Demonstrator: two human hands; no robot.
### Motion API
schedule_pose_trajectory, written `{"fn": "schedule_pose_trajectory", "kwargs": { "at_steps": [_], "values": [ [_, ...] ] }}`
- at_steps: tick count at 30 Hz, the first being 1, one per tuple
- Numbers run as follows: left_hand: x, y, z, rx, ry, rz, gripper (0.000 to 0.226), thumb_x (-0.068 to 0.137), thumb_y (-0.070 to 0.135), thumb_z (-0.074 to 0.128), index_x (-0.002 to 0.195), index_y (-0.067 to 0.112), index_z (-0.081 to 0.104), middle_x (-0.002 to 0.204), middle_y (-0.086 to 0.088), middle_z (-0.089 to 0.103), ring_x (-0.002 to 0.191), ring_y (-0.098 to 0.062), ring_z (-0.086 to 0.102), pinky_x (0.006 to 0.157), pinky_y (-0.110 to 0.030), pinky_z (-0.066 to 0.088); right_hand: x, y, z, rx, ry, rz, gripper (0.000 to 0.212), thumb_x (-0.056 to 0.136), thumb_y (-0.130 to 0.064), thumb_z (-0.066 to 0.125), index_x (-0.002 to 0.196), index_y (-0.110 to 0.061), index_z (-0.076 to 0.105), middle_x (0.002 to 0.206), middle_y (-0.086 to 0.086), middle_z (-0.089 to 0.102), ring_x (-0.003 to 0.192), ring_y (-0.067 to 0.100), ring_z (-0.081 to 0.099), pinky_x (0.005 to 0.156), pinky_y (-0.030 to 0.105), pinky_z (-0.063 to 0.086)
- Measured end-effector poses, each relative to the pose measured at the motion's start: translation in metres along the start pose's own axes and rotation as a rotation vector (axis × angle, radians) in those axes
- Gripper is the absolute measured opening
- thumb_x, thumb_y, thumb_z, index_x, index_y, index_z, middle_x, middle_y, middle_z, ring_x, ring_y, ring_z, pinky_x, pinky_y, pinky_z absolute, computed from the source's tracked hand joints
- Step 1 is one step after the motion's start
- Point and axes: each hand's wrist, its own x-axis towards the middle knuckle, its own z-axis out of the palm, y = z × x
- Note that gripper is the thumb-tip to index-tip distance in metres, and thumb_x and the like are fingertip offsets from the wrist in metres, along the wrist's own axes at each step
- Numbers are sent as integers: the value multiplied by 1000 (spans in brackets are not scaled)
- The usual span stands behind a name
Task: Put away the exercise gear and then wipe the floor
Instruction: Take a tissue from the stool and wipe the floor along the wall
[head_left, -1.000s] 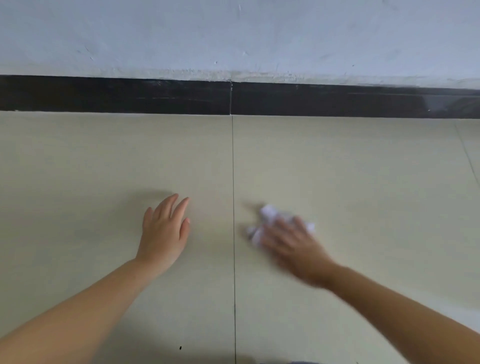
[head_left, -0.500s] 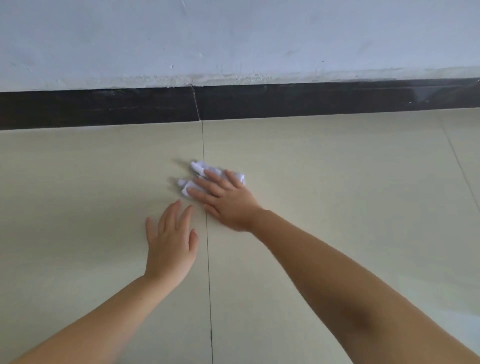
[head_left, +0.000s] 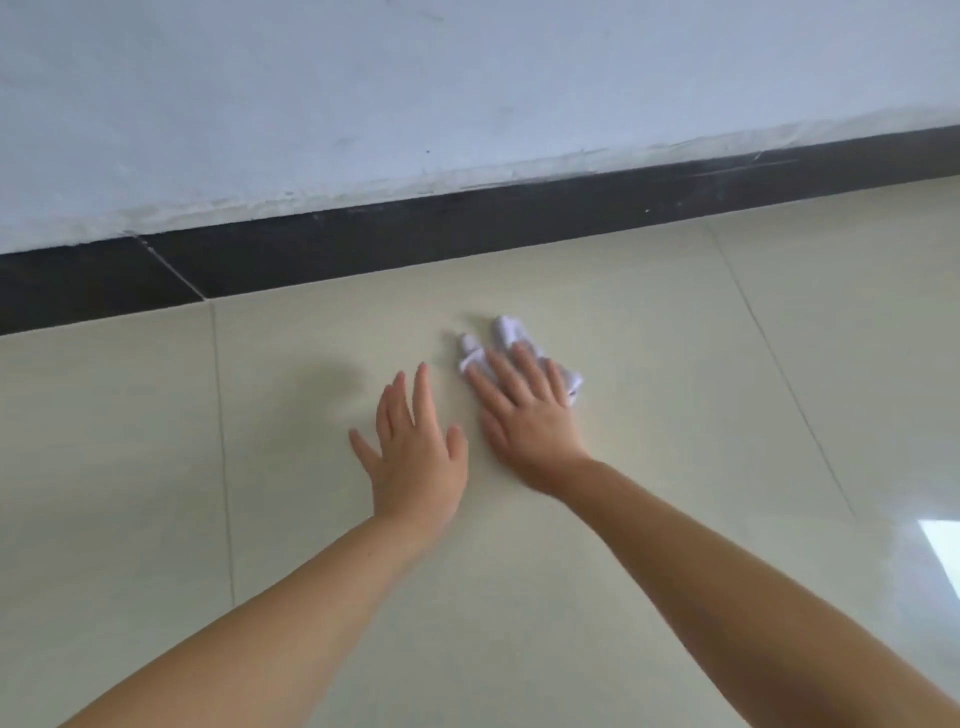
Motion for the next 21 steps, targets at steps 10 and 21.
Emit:
{"fn": "schedule_pose_trajectory", "kwargs": {
  "at_steps": [10,21],
  "values": [
    [21,35,31,164,-226,-318,128,61,82,53,142,27,-30,148,-13,-38,138,-27,-33,106,-68,-3,11,241,-69,103,-76,817,53,100,-36,21,151,-32,8,159,-3,7,147,24,-3,116,47,5],
    [16,45,21,179,-285,-352,129,61,81,56,144,26,-27,149,-14,-37,138,-29,-32,107,-70,0,-44,20,-27,75,-296,-2,56,92,-42,28,141,-22,44,148,8,41,138,41,32,106,62,26]
  ]
}}
